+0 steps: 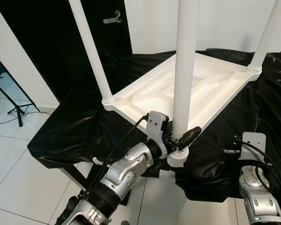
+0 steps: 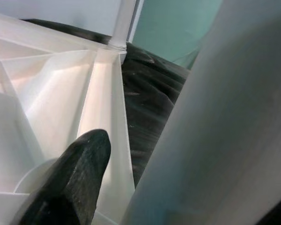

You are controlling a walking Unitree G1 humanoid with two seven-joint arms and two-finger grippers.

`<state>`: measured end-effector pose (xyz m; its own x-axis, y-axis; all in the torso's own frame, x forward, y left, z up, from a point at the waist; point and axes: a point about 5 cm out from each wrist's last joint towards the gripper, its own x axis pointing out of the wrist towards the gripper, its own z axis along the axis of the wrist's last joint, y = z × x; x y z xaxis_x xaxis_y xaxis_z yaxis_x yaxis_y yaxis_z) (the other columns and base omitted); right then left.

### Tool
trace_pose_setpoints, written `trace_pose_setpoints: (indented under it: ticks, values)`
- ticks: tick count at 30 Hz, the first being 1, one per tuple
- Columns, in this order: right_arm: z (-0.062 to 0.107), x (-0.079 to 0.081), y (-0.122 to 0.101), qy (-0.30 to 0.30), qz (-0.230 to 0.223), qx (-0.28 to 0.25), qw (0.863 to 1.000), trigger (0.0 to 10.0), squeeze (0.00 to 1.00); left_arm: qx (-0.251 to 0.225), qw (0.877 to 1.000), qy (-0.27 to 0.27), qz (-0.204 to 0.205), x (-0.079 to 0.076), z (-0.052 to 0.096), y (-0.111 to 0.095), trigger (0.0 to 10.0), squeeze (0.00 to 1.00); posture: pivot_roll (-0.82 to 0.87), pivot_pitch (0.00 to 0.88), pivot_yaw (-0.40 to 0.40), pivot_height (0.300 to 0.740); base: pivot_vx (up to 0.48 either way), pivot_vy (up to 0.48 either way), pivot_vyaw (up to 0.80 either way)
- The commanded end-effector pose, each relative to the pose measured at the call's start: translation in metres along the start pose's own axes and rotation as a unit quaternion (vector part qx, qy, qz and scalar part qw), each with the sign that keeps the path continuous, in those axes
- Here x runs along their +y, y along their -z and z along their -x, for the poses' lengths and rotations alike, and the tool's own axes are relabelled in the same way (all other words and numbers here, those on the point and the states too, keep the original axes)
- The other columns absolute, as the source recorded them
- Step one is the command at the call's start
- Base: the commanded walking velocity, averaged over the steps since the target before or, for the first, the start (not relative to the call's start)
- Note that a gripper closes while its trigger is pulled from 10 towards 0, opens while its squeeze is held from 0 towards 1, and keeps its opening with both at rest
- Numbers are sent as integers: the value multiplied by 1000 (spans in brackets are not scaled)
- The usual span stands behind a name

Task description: Building children table

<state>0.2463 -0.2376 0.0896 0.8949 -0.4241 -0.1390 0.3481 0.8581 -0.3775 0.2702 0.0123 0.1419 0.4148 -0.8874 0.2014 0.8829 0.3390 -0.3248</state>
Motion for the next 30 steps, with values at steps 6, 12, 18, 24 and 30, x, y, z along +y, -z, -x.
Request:
trace_pose_setpoints:
  ticks: [6,12,18,24,30]
  values:
    - [3,2,17,-8,8,43,999,10000,0,11,985,171,3,-1,44,-20,10000,0,-1,0,72,740,0,0,0]
    - [4,6,18,-12,7,48,999,10000,0,39,982,184,-1,0,61,-24,10000,0,0,0,76,740,0,0,0]
    - [3,8,18,-13,4,52,999,10000,0,122,974,161,-103,26,68,-8,10000,0,2,0,86,740,0,0,0]
    - [3,12,18,-15,-1,54,998,10000,0,145,968,128,-160,46,59,-10,10000,0,-6,0,95,740,0,0,0]
    - [7,15,20,-15,-6,58,998,10000,0,199,944,125,-231,57,51,-8,10000,0,-31,0,113,740,0,0,0]
